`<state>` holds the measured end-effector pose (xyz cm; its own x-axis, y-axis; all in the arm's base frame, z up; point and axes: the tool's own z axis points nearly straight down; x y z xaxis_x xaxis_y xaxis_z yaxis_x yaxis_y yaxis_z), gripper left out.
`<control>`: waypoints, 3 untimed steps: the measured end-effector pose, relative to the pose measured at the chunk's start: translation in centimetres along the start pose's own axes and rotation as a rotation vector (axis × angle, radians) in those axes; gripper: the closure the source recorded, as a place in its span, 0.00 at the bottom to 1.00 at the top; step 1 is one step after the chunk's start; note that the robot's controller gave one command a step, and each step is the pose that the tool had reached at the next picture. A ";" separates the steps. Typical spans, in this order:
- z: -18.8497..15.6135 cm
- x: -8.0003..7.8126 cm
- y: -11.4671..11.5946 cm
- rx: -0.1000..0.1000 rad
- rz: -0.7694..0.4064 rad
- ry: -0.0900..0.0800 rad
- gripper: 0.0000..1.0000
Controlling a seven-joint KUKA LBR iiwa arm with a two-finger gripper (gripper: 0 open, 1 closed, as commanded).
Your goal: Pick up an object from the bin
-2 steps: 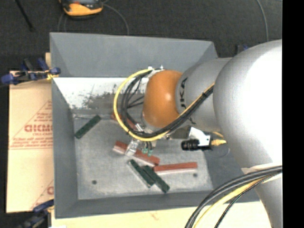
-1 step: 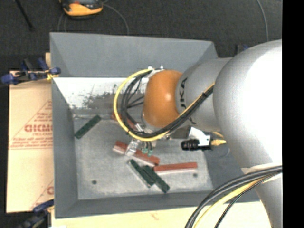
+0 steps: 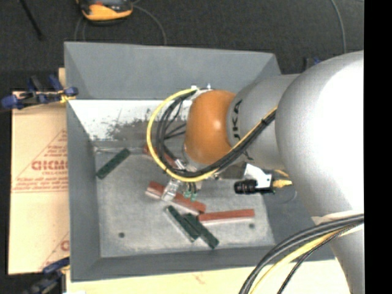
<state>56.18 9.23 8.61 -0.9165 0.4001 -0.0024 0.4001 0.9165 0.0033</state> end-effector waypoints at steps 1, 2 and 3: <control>-0.4 0.0 0.0 0.000 0.000 0.001 1.00; -0.7 0.0 0.0 0.000 0.001 0.000 1.00; -1.3 0.0 -0.1 0.002 0.001 0.003 1.00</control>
Offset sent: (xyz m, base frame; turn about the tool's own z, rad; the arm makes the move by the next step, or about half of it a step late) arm 0.0000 0.0001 0.0049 0.0000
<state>56.15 9.18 9.89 -0.9162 0.4007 0.0007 0.4007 0.9162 0.0012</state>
